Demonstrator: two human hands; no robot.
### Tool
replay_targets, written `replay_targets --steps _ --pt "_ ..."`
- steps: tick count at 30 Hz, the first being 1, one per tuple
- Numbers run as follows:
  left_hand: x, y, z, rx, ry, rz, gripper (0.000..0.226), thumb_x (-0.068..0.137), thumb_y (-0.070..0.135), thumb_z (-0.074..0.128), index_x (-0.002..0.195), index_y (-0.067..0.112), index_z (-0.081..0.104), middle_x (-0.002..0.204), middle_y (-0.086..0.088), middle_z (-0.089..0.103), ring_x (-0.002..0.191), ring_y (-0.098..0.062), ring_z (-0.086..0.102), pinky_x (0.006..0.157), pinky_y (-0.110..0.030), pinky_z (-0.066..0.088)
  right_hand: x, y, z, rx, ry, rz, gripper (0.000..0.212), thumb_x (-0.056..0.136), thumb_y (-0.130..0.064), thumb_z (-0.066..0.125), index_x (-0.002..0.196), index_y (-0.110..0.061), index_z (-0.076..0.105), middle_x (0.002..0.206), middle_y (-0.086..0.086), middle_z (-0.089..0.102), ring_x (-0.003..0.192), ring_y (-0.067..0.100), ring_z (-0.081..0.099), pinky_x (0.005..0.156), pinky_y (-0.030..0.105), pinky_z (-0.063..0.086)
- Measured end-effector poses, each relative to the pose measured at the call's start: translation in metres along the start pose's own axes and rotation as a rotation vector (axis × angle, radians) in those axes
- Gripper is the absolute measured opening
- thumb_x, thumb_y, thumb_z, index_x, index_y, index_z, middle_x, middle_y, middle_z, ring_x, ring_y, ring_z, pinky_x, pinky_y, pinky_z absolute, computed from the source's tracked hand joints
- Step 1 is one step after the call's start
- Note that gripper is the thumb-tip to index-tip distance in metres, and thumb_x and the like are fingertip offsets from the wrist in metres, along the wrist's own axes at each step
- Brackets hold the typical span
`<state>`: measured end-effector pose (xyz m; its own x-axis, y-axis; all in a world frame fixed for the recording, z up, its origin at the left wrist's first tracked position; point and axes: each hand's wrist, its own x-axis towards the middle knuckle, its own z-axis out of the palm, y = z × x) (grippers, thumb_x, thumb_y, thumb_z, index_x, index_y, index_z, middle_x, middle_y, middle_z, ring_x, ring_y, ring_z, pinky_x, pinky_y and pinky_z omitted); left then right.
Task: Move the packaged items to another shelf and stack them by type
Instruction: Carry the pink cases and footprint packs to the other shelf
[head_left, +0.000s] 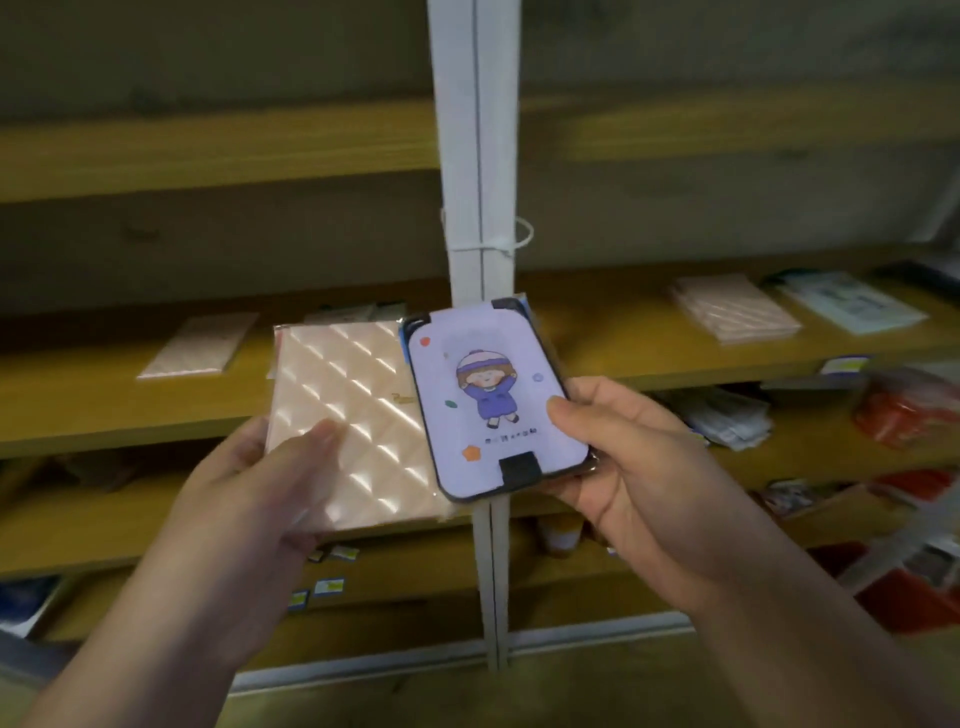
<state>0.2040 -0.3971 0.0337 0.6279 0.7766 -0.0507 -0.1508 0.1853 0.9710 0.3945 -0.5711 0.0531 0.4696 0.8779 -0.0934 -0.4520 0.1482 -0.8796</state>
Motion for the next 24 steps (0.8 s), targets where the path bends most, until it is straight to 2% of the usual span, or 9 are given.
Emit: replay_targets --steps 2,5,10,14,16,19,21,24 --pt "-0.011 -0.003 0.03 0.005 -0.03 -0.009 0.036 0.081 0.031 0.072 0.114 0.017 0.073 0.114 -0.016 0.075 0.103 -0.034 0.073 0.084 -0.046 0.058 -0.018 -0.013 -0.021 0.012 0.029 -0.003 0.024 0.099 -0.013 0.053 0.12 -0.004 0.06 0.111 0.018 0.075 0.103 0.031 0.073 0.077 0.037 0.061" --pt "-0.015 -0.011 0.072 0.0 -0.053 -0.061 0.032 0.083 0.029 0.075 0.113 0.019 0.074 0.112 -0.012 0.077 0.1 -0.032 0.074 0.076 -0.04 0.059 -0.039 -0.032 -0.052 0.023 0.091 -0.022 0.025 0.099 -0.012 0.052 0.12 -0.002 0.06 0.109 0.02 0.075 0.097 0.03 0.075 0.066 0.031 0.061" --pt "-0.002 -0.031 0.142 0.021 -0.127 -0.154 0.031 0.089 0.025 0.068 0.119 0.017 0.069 0.111 -0.01 0.077 0.099 -0.029 0.075 0.075 -0.039 0.06 -0.055 -0.053 -0.106 0.072 0.216 -0.086 0.03 0.095 -0.013 0.055 0.12 0.002 0.058 0.108 0.02 0.076 0.099 0.033 0.074 0.076 0.036 0.062" --pt "0.019 -0.05 0.194 0.036 -0.158 -0.208 0.028 0.092 0.024 0.065 0.119 0.018 0.067 0.106 -0.007 0.078 0.092 -0.026 0.076 0.074 -0.04 0.06 -0.056 -0.062 -0.154 0.099 0.311 -0.118 0.045 0.083 -0.019 0.065 0.12 0.007 0.058 0.109 0.024 0.074 0.098 0.035 0.074 0.069 0.034 0.061" --pt "0.033 -0.062 0.219 0.039 -0.154 -0.221 0.023 0.094 0.022 0.063 0.116 0.017 0.067 0.102 -0.009 0.079 0.087 -0.026 0.077 0.068 -0.04 0.061 -0.054 -0.068 -0.181 0.112 0.383 -0.13 0.049 0.078 -0.019 0.069 0.117 0.009 0.059 0.11 0.028 0.073 0.096 0.037 0.074 0.067 0.038 0.061" --pt "0.059 -0.076 0.259 0.014 -0.161 -0.256 0.02 0.095 0.019 0.063 0.115 0.019 0.066 0.099 -0.011 0.079 0.084 -0.029 0.077 0.064 -0.041 0.062 -0.046 -0.079 -0.218 0.069 0.478 -0.156 0.025 0.072 -0.02 0.073 0.091 -0.002 0.074 0.105 0.029 0.073 0.094 0.042 0.073 0.073 0.052 0.062" --pt "0.082 -0.086 0.285 -0.016 -0.161 -0.288 0.023 0.094 0.018 0.065 0.117 0.023 0.063 0.098 -0.008 0.079 0.085 -0.029 0.077 0.065 -0.042 0.064 -0.039 -0.092 -0.238 0.04 0.557 -0.153 0.011 0.067 -0.019 0.075 0.074 -0.009 0.075 0.096 0.026 0.076 0.087 0.04 0.075 0.066 0.046 0.063" --pt "0.118 -0.098 0.322 -0.006 -0.165 -0.308 0.033 0.092 0.017 0.067 0.123 0.027 0.059 0.097 -0.001 0.08 0.084 -0.023 0.077 0.062 -0.035 0.062 -0.028 -0.113 -0.269 0.042 0.67 -0.137 0.01 0.067 -0.015 0.074 0.073 -0.007 0.072 0.089 0.023 0.077 0.081 0.035 0.077 0.057 0.035 0.061"
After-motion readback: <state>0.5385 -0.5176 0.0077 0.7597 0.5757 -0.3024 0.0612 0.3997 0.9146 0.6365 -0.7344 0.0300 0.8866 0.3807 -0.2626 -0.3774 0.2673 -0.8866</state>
